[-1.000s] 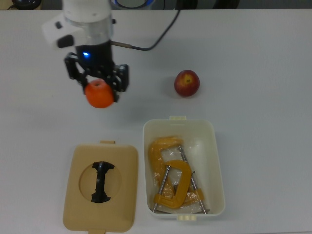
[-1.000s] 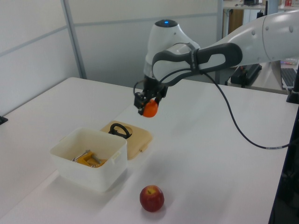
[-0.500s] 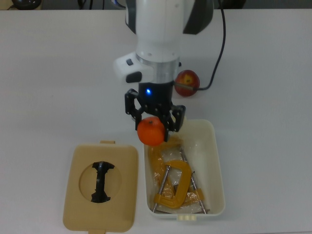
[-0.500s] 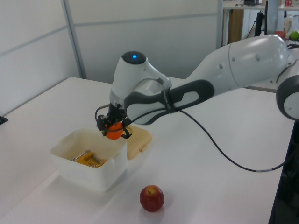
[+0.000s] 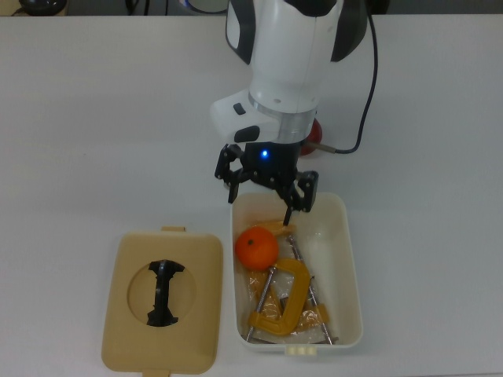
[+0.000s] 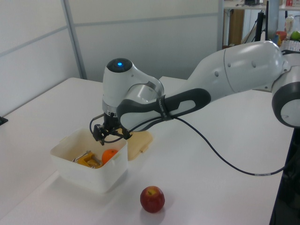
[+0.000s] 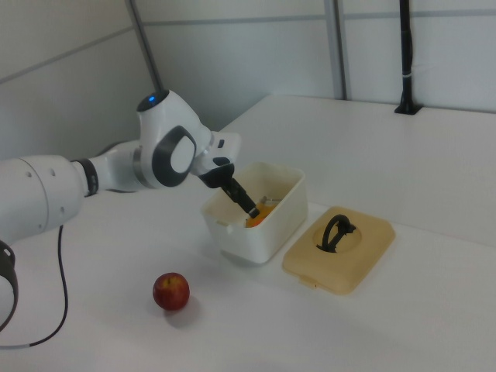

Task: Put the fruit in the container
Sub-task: 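Lower the tangerine into the container and open the gripper, then move the gripper to the red apple and grasp it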

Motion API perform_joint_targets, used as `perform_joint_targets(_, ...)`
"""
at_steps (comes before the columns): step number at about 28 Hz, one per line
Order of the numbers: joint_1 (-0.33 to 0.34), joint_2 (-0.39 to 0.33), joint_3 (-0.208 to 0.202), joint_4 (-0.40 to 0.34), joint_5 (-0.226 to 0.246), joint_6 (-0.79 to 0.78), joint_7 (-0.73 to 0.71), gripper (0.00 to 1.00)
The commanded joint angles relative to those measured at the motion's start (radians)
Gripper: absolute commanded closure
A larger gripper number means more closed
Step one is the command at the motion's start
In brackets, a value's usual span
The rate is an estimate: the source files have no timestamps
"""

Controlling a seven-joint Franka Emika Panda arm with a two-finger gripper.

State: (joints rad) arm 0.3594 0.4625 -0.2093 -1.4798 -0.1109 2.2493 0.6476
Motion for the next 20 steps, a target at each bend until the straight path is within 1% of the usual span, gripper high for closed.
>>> perform_joint_targets(1, 0.012, -0.122, 0.018, -0.037, 0.085, -0.258, -0.207, 0.00)
perform_joint_targets(3, 0.012, -0.171, 0.027, -0.046, 0.128, -0.377, -0.296, 0.00)
perform_joint_targets(6, 0.012, -0.218, 0.047, -0.079, 0.135, -0.427, -0.319, 0.00)
perform_joint_targets(7, 0.012, -0.235, 0.054, -0.103, 0.135, -0.425, -0.319, 0.00)
perform_joint_targets(8, 0.010, -0.270, 0.073, -0.165, 0.132, -0.418, -0.322, 0.00)
perform_joint_targets(11, 0.009, -0.311, 0.105, -0.253, 0.123, -0.377, -0.321, 0.00)
perform_joint_targets(12, 0.007, -0.321, 0.116, -0.285, 0.117, -0.354, -0.319, 0.00)
perform_joint_targets(13, 0.004, -0.341, 0.140, -0.348, 0.093, -0.302, -0.310, 0.00)
perform_joint_targets(15, 0.004, -0.354, 0.163, -0.405, 0.064, -0.249, -0.289, 0.00)
perform_joint_targets(17, 0.004, -0.354, 0.180, -0.448, 0.031, -0.202, -0.252, 0.00)
perform_joint_targets(18, 0.004, -0.351, 0.189, -0.477, -0.004, -0.160, -0.221, 0.00)
perform_joint_targets(20, 0.004, -0.344, 0.199, -0.499, -0.029, -0.128, -0.195, 0.00)
